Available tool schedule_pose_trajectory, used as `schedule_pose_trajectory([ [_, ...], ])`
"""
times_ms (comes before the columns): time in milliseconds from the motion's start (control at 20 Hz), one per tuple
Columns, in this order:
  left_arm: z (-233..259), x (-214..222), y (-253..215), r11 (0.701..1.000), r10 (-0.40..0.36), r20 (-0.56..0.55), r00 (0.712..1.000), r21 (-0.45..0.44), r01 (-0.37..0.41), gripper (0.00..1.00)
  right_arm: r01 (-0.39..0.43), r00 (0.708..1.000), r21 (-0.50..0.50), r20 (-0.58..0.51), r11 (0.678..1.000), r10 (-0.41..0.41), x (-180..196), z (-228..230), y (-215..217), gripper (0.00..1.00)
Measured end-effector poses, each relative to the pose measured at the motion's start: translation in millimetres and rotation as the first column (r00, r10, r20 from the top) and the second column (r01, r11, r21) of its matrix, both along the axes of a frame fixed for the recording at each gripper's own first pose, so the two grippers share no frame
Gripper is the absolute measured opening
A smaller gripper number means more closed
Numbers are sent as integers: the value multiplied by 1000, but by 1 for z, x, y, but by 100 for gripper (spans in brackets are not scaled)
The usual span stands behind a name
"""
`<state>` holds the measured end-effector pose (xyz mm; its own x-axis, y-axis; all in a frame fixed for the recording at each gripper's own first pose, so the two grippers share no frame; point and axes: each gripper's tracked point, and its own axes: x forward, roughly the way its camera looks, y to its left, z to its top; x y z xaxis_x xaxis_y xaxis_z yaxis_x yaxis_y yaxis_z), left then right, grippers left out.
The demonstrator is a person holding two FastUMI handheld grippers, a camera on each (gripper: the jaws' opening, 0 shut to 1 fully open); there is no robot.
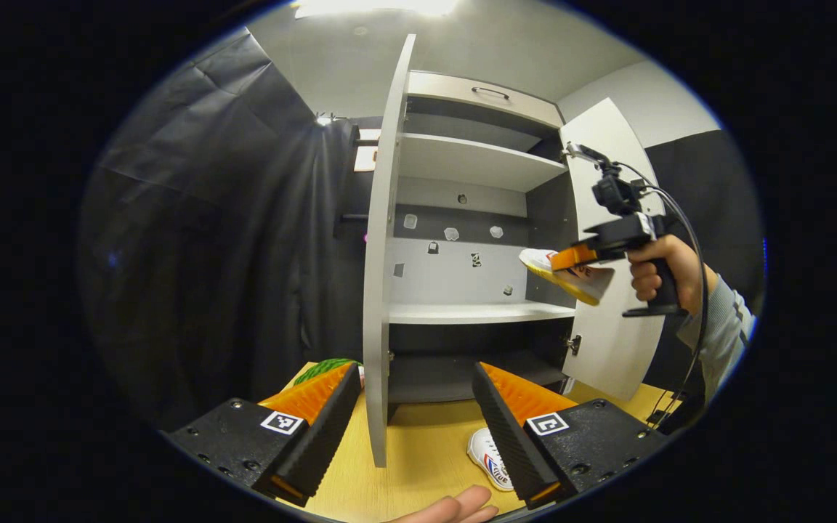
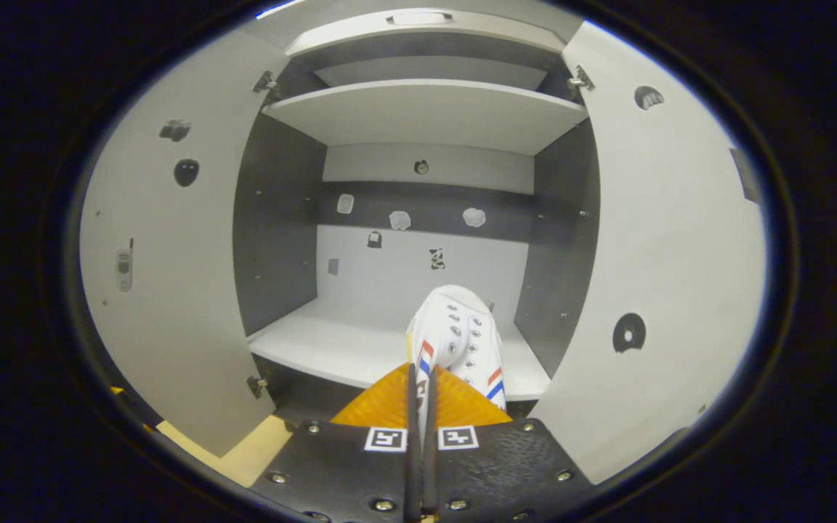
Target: Grab one shoe with the right hand and put it into the shoe cabinet, grab the other shoe with the left hand and put it into the shoe cabinet; then close the right door with the right hand and the left door with the left hand.
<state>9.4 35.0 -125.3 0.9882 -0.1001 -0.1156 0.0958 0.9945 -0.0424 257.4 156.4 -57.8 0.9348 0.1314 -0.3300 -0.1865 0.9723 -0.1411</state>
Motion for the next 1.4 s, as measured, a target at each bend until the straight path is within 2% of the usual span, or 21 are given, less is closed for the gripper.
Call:
schedule_pose_trajectory([
  [50, -2, 1, 1, 1000, 3, -5, 1000, -4, -3, 92, 6, 1000, -8, -6, 1000, -6, 14, -1, 1, 1],
  [250, 0, 8, 9, 999, 22, 12, 1000, 28, -22, 96, 20, 999, -35, -34, 999, -21, 68, -19, 3, 1],
  [350, 4, 10, 13, 998, 29, 27, 999, 47, -31, 92, 33, 998, -44, -56, 998, -35, 96, -33, -1, 1],
  [400, 6, 10, 13, 999, 27, 31, 999, 44, -28, 96, 49, 996, -40, -66, 998, -51, 112, -39, -4, 1],
  [450, 5, 11, 13, 999, 23, 32, 999, 39, -24, 92, 67, 995, -37, -76, 997, -69, 127, -45, -7, 1],
  [500, 3, 12, 13, 999, 20, 28, 999, 36, -21, 96, 79, 993, -44, -82, 996, -82, 139, -52, -10, 1],
  [550, 1, 14, 13, 999, 21, 24, 999, 34, -22, 92, 85, 992, -63, -89, 994, -90, 152, -60, -14, 1],
  [600, 1, 16, 13, 999, 20, 24, 1000, 30, -21, 96, 87, 991, -89, -97, 992, -95, 163, -69, -17, 1],
  [750, -1, 20, 13, 1000, 12, 24, 1000, 24, -12, 96, 85, 985, -132, -136, 988, -103, 183, -91, -25, 2],
  [1100, 4, 23, 12, 1000, 6, 36, 999, 27, -7, 96, 108, 971, 15, -215, 994, -103, 203, -112, -32, 3],
  [1150, 3, 24, 10, 1000, 4, 32, 999, 26, -5, 92, 115, 970, 23, -220, 993, -107, 202, -111, -35, 7],
  [1200, 2, 23, 9, 1000, 3, 24, 1000, 26, -3, 96, 120, 969, 24, -219, 992, -112, 202, -110, -38, 9],
  [1300, 3, 21, 4, 1000, -8, 18, 1000, 11, 7, 96, 127, 978, 29, -173, 991, -120, 200, -92, -42, 20],
  [1350, 3, 19, 1, 1000, -13, 16, 1000, 4, 13, 96, 137, 982, 42, -140, 990, -130, 199, -78, -44, 44],
  [1400, 6, 19, 0, 1000, -13, 20, 1000, 3, 13, 96, 155, 983, 44, -110, 987, -149, 197, -68, -48, 48],
])
